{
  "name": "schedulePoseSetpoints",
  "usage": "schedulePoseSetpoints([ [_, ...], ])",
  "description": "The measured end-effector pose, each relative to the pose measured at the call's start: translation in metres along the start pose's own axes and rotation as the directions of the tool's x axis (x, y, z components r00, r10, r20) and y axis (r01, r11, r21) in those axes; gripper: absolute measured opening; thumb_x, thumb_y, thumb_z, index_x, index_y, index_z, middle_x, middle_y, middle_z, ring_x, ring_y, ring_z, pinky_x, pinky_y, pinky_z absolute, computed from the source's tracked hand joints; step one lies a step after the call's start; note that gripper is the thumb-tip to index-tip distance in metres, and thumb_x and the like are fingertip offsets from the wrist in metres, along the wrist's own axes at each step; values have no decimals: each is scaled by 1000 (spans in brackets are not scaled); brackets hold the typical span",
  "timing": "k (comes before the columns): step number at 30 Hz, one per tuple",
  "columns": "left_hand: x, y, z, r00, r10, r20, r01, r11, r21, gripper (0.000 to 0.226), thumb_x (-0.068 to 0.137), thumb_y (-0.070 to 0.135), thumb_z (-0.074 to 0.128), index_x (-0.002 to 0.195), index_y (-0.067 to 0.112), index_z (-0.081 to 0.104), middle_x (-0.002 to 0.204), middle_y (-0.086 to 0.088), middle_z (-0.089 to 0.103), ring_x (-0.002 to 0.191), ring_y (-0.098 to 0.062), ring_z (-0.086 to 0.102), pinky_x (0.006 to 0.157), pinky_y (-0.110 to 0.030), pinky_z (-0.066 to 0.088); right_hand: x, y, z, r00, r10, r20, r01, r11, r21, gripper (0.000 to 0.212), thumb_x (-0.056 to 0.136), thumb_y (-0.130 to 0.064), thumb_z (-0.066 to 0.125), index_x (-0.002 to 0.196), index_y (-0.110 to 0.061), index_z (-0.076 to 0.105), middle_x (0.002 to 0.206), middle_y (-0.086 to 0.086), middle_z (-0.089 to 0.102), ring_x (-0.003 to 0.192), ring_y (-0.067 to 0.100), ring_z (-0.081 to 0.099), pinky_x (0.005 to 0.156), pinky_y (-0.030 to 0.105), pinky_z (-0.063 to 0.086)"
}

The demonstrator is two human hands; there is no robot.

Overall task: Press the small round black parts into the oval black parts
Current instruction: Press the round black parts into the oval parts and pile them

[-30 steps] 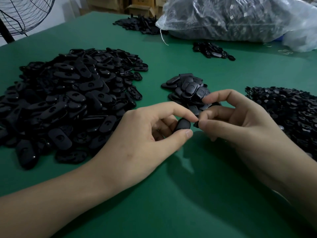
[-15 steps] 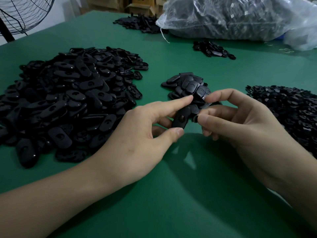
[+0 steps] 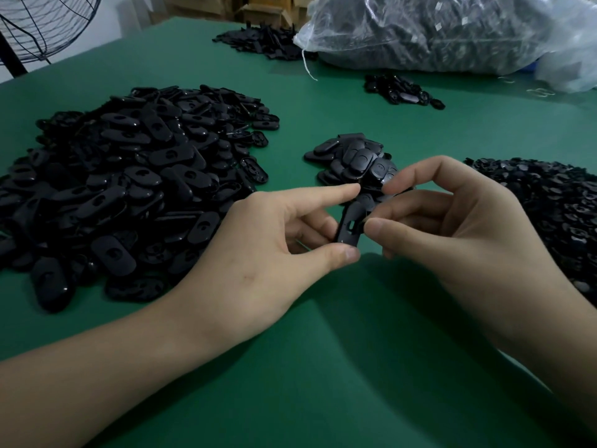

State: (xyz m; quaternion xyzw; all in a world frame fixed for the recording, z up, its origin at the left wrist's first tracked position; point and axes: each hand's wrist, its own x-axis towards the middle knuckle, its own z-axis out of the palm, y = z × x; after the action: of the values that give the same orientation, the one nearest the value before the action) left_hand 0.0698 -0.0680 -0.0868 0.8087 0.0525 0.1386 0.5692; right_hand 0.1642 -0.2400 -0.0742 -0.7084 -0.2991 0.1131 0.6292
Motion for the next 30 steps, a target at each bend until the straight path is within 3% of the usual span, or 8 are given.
schedulePoseSetpoints([
  [4, -1, 2, 0, 1000, 3, -9, -3, 1000, 1, 54, 80, 17, 86, 127, 38, 71, 86, 11, 73, 80, -6, 72, 87, -31, 57, -1, -2, 1, 999, -45, -3, 45, 993, -105, 30, 77, -17, 83, 99, -18, 63, 83, 4, 77, 68, 32, 69, 71, 54, 58],
  [10, -1, 3, 2, 1000, 16, -13, -15, 1000, 25, 49, 80, 14, 86, 121, 38, 74, 94, 9, 73, 81, -11, 72, 82, -31, 56, -2, -5, 3, 998, -70, 11, 70, 985, -158, 29, 77, -12, 82, 98, -18, 62, 81, 3, 77, 66, 29, 68, 69, 63, 54],
  [15, -1, 2, 1, 1000, 21, -5, -20, 998, 61, 49, 81, 16, 85, 121, 42, 74, 99, 12, 72, 85, -9, 72, 84, -32, 56, -2, -6, 3, 992, -122, 30, 125, 947, -295, 29, 79, -12, 82, 96, -23, 62, 82, -4, 76, 68, 21, 70, 66, 55, 53],
  [20, -2, 2, 2, 1000, 16, -22, -14, 997, 81, 45, 79, 17, 85, 116, 42, 76, 92, 18, 74, 87, 0, 70, 79, -17, 54, -4, -7, 4, 983, -180, 20, 171, 885, -434, 26, 76, -19, 81, 89, -31, 61, 78, -15, 74, 69, 16, 70, 61, 37, 48],
  [23, -2, 3, 3, 1000, 12, -15, -10, 997, 70, 42, 79, 18, 84, 114, 41, 77, 92, 20, 75, 88, 1, 70, 82, -18, 54, -4, -7, 4, 984, -181, -1, 160, 876, -455, 25, 75, -19, 81, 86, -30, 62, 74, -16, 73, 67, 13, 70, 60, 32, 48],
  [26, -1, 2, 3, 1000, 20, -9, -20, 998, 60, 40, 83, 16, 81, 115, 40, 77, 93, 16, 76, 91, -3, 71, 85, -26, 56, -5, -6, 4, 994, -101, -32, 83, 934, -348, 22, 73, -20, 83, 85, -25, 65, 72, -8, 75, 61, 11, 68, 60, 27, 50],
  [30, -1, 1, 3, 999, 42, 0, -42, 997, 62, 38, 88, 12, 78, 115, 38, 78, 95, 11, 76, 92, -7, 71, 86, -34, 57, -5, -8, 3, 999, 38, -29, -42, 989, -143, 28, 66, -23, 86, 87, -20, 68, 73, 3, 77, 62, 27, 69, 59, 29, 53],
])
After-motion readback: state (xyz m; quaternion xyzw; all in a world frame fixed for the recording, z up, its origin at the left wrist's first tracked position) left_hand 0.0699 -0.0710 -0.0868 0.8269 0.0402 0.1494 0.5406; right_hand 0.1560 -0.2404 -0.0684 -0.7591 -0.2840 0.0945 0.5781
